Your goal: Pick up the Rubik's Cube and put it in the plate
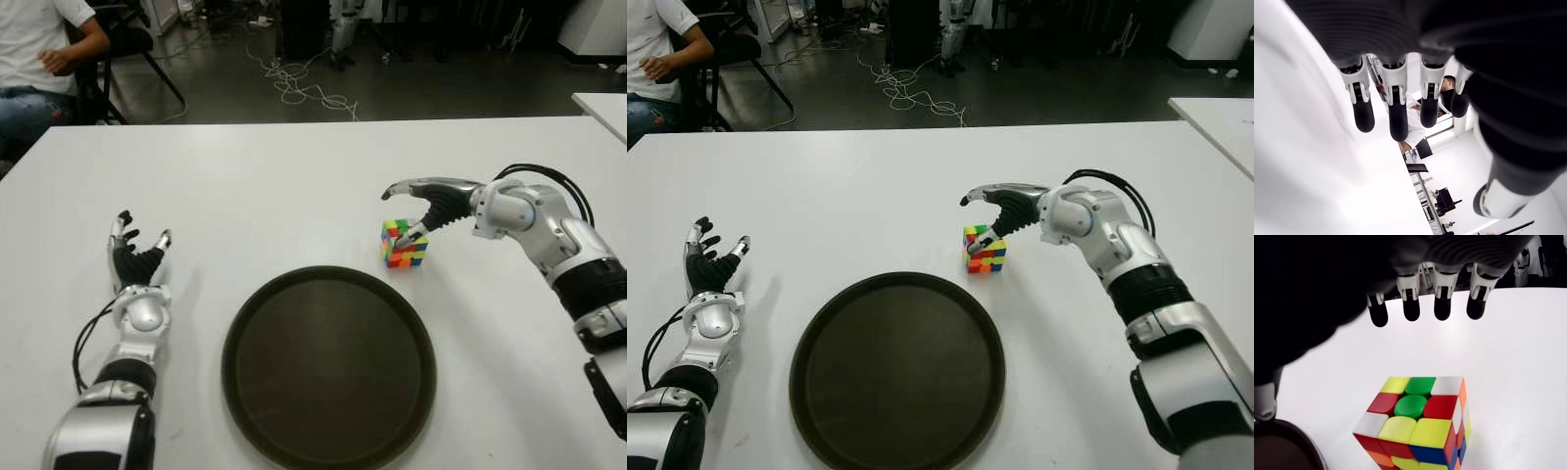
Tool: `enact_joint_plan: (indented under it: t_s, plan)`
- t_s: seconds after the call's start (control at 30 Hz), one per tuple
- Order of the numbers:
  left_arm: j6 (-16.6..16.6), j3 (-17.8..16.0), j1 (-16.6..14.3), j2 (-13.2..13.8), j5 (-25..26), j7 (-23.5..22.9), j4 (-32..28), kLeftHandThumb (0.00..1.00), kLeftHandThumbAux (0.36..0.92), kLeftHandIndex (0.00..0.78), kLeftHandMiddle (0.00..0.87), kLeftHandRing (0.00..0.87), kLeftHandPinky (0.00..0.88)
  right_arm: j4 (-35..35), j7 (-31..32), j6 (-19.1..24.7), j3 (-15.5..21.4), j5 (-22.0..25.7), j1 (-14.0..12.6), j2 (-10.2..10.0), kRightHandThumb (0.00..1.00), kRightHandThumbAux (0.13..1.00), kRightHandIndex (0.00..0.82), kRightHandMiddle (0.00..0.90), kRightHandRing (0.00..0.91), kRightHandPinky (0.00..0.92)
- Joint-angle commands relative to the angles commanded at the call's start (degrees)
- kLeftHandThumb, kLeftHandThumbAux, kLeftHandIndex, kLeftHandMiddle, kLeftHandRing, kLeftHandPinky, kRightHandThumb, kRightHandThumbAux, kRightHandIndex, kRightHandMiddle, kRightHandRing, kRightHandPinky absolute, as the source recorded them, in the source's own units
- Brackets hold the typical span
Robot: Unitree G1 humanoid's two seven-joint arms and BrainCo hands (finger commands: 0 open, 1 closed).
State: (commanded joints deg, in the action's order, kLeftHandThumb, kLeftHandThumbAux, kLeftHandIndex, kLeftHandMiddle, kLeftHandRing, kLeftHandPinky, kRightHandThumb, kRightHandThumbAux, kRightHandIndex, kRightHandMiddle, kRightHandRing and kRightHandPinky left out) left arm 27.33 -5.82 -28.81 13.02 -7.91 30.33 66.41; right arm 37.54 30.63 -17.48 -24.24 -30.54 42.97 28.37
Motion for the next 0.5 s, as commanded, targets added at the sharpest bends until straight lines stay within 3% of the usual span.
enact_joint_plan:
  t_s: [0.5]
  plan:
    - [-0.69,0.09,-0.24,0.28,-0.21,0.20,0.33,0.417,0.727,0.102,0.147,0.158,0.162,1.67,-1.30,-0.01,-0.18,0.13,-0.47,-0.31,0.000,0.456,0.000,0.000,0.000,0.037]
